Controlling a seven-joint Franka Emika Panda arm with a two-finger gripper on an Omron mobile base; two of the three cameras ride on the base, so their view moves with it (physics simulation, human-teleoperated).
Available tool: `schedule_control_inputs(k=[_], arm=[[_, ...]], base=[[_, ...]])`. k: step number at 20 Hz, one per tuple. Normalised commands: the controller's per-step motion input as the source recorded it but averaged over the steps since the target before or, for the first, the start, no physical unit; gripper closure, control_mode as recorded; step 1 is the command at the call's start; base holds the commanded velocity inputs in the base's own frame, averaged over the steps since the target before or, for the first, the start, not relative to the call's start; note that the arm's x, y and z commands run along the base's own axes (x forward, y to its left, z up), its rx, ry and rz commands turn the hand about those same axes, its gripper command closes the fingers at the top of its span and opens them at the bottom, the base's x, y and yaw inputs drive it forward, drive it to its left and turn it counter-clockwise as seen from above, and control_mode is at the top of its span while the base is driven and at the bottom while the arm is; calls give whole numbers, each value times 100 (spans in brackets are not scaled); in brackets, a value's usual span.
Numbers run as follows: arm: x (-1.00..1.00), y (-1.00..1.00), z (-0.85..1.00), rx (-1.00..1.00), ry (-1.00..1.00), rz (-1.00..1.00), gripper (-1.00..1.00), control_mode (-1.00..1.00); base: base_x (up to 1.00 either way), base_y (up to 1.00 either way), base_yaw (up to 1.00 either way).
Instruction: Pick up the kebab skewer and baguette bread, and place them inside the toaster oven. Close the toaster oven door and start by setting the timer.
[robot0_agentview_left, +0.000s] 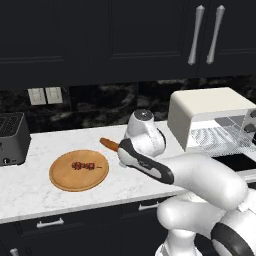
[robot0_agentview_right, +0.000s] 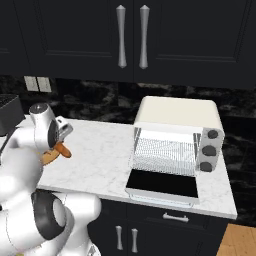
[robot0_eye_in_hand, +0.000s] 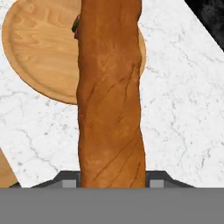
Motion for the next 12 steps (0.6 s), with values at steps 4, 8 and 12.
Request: schedule_control_inputs(k=[4,8,12], arm=[[-54,-68,77,0,-9,4,100,-100],[-34,-89,64,0,1,20,100,-100],[-21,-100,23,0,7,32,100,-100]], base=[[0,0,0],[0,0,0],[0,0,0]])
